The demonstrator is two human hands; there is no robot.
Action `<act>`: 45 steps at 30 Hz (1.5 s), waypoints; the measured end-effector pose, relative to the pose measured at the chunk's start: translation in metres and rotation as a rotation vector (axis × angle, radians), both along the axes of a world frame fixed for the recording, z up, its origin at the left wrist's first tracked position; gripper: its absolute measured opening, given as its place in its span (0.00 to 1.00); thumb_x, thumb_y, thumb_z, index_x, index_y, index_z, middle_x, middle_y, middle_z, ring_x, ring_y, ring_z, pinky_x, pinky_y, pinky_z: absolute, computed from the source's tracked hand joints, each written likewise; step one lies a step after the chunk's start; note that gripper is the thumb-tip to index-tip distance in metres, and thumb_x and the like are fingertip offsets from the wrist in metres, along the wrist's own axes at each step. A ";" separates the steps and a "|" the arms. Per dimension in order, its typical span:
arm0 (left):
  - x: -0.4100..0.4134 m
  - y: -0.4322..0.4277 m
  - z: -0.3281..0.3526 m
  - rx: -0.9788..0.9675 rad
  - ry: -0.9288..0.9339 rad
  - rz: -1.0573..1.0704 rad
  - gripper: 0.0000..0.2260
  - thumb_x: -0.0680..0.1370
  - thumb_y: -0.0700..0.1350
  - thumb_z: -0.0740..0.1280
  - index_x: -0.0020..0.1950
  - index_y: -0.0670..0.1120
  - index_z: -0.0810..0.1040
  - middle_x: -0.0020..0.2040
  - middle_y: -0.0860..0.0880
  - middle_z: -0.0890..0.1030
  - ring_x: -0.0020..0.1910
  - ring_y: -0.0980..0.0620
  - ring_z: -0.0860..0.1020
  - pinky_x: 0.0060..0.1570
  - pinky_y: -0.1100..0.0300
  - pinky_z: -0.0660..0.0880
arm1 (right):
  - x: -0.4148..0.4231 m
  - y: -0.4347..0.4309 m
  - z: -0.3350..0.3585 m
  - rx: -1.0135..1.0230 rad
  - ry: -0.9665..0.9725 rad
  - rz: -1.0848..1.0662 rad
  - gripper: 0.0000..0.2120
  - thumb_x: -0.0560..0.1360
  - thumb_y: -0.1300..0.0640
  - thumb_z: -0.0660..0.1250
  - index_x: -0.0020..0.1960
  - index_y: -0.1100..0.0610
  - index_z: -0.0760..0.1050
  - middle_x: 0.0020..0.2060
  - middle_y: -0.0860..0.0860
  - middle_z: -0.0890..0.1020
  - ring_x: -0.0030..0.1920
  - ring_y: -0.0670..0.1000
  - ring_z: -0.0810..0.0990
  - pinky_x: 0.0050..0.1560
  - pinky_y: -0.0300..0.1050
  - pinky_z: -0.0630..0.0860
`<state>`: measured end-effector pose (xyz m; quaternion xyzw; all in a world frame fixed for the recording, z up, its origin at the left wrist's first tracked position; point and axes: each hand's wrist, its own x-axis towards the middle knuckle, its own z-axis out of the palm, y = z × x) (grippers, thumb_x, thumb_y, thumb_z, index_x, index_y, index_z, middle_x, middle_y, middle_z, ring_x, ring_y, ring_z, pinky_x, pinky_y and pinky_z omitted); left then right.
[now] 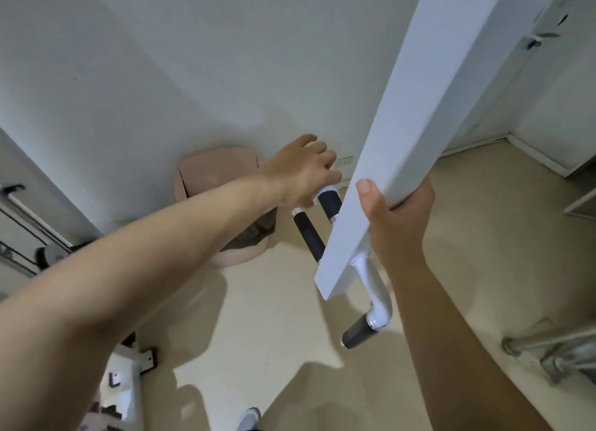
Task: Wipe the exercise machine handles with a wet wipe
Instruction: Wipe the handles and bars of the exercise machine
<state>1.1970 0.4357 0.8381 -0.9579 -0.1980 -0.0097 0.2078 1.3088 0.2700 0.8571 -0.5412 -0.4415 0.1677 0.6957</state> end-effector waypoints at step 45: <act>0.046 -0.006 0.000 -0.197 0.242 -0.341 0.15 0.71 0.47 0.68 0.31 0.45 0.64 0.26 0.52 0.64 0.25 0.49 0.66 0.29 0.61 0.60 | -0.005 0.013 -0.011 0.119 0.040 -0.092 0.28 0.64 0.30 0.74 0.49 0.53 0.77 0.38 0.51 0.78 0.40 0.59 0.79 0.40 0.55 0.78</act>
